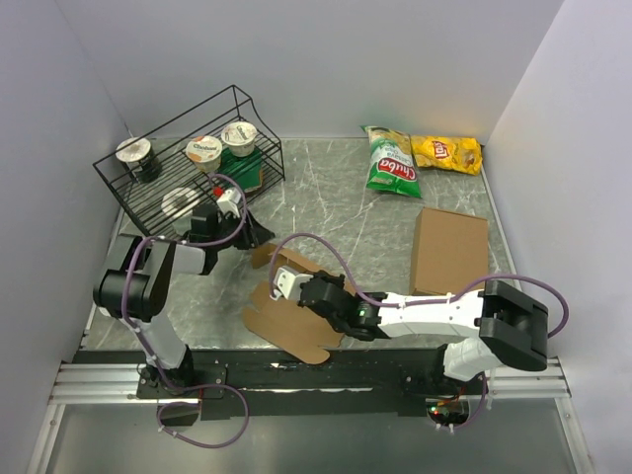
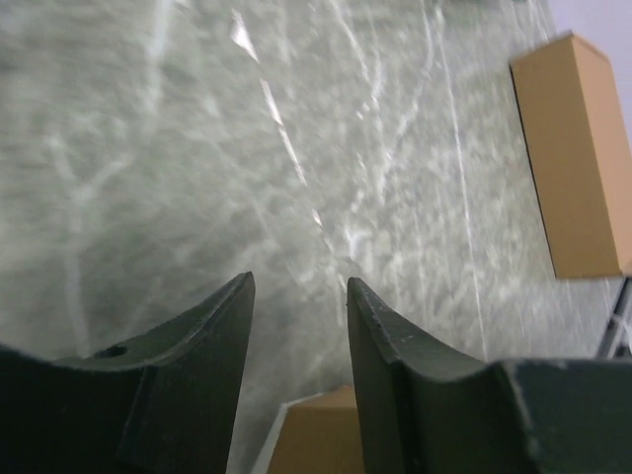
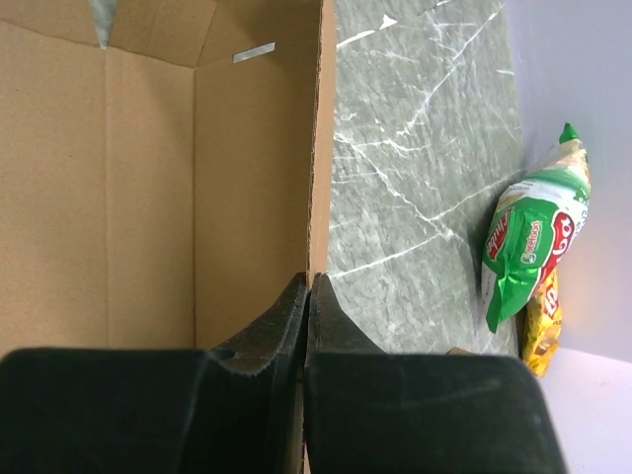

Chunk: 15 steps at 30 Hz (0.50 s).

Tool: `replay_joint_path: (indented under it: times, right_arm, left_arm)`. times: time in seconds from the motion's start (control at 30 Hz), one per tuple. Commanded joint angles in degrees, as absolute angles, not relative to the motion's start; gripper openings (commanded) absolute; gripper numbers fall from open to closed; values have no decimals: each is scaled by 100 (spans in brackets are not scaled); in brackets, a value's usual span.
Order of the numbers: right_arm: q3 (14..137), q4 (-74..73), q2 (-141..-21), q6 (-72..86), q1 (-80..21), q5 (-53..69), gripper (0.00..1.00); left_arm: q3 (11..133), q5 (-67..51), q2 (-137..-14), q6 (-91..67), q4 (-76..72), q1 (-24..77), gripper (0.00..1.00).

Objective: Fold the paper box
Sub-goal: Fold the paper box at the center of the board.

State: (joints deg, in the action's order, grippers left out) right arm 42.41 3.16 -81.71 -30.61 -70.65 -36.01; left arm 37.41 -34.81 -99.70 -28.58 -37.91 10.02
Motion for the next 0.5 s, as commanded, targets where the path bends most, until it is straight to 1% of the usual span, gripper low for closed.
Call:
replay_joint_path:
  times: [0.0,0.2,0.47]
  right_arm:
    - [4254,-18,-8429,-2839,-7119,-3059,0]
    - [4271,-18,-8438,-2839,-7128,-3050,0]
    - [4307,-18,-8490,-2786,-7119,-3024,0]
  left_arm:
    - [3614,-4060,-9949,-2698,-4200,1195,48]
    - [3025,-4131,-9747,-3006,-4473,1450,48]
    - [2716,-4316,-9765,-3164,-4764,1766,47]
